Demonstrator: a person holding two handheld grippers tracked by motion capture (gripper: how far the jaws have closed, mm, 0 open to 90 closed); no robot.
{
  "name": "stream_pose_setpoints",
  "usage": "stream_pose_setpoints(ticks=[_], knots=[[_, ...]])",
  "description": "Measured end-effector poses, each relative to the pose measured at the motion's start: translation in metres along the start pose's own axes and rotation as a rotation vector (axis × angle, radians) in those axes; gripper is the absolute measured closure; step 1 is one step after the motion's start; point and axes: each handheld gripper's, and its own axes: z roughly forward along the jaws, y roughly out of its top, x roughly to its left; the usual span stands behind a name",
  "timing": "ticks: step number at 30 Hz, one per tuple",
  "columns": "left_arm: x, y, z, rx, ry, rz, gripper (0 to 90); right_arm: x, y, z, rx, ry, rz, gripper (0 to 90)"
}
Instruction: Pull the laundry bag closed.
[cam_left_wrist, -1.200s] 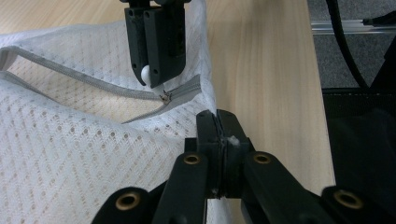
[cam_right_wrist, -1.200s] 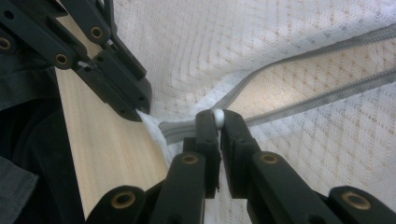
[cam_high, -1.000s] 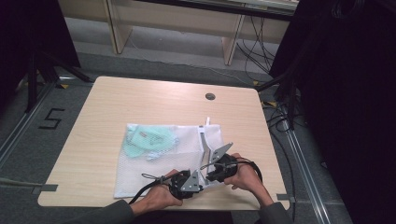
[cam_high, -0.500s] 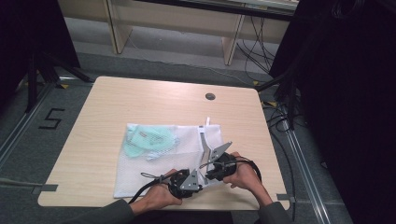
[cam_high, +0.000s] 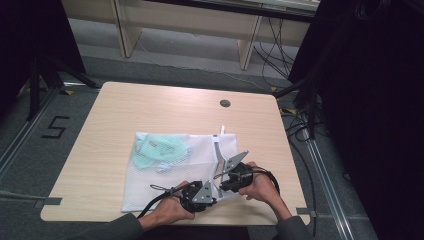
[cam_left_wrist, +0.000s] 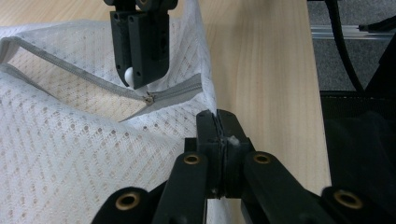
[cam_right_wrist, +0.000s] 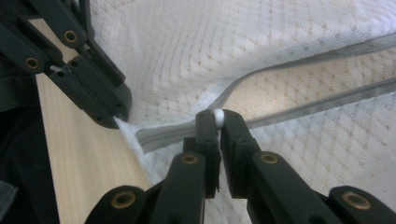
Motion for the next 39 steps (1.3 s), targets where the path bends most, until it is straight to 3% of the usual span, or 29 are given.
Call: stream_pose_setpoints(ticks=[2, 9, 39], knots=[[-0.001, 0.000, 0.000, -0.005, -0.001, -0.008, 88.7, 0.002, 0.000, 0.000, 0.012, 0.013, 0.033, 86.7], [0.001, 0.000, 0.000, -0.007, 0.005, 0.000, 88.7, -0.004, 0.000, 0.001, -0.006, -0.015, -0.002, 86.7], [-0.001, 0.000, -0.001, -0.014, 0.006, -0.008, 88.8, -0.015, 0.006, 0.003, 0.003, -0.045, 0.021, 86.7]])
